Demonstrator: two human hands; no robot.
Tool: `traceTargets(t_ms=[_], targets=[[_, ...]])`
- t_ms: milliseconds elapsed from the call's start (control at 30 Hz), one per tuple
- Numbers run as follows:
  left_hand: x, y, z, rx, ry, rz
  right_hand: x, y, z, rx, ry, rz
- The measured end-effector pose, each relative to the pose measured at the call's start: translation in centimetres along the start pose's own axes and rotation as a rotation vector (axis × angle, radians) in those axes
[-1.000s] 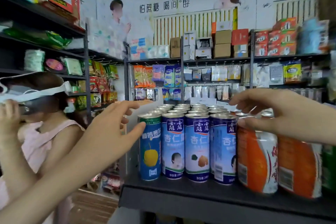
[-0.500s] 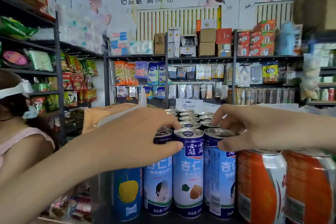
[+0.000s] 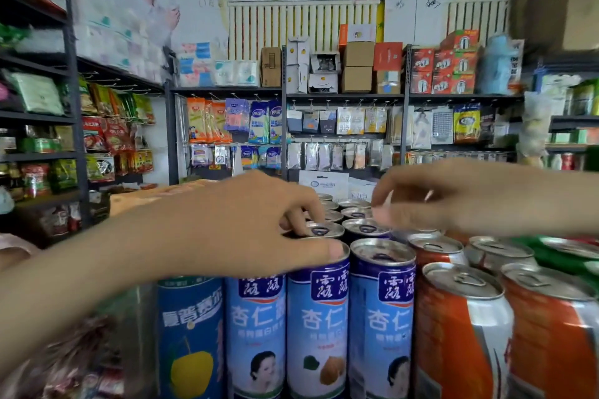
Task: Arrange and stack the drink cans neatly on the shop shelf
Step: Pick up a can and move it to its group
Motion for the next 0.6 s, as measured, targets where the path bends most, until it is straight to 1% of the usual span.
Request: traceTargets(t_ms=[67, 133, 200, 267, 333, 433, 500, 600], targets=[[-1.2, -0.7, -0.6, 0.07, 0.003, -0.008, -0.9, -1.7, 0.8, -0.006, -0.049, 0.044], [-2.2, -0.8, -1.1, 0.087, 0.021, -0.064, -1.9, -2.3, 1.5, 0.004, -0.091, 0.007], [-2.8, -0.2, -1.3, 0.065, 0.022, -0.198, -2.8, -1.7, 2.3, 0.064, -0.11, -0.102], [-3.0, 0.9, -1.8, 0.011, -0.028, -0.348, -3.4, -0.5, 2.8, 0.118, -0.102, -0.223], [-3.1, 1.9, -2.2, -0.085, -0.077, -0.425, -4.1, 0.4, 3.3, 0.131, -0.1, -0.304], [-3.4, 2.8, -2.3, -0.089, -0.092, -0.367, -4.7, 1.2, 3.7, 0.13, -0.089, -0.38], [-3.4, 3.2, -2.1, -0.038, -0.09, -0.398, -5.1, 1.3, 3.9, 0.139, -0.114, -0.402], [-3.7, 3.2, -2.2, -0.016, -0.097, -0.38, -5.6, 1.6, 4.0, 0.162, -0.172, -0.404]])
Point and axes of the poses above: each hand's wrist, its own x-axis away from the middle knuckle, its own y-axis out of the palm, z = x × y, the point moved 6 cm from there along -x, towards the middle knuckle, and after that the axes turned 4 degrees about -x, right-handed, at the moved point
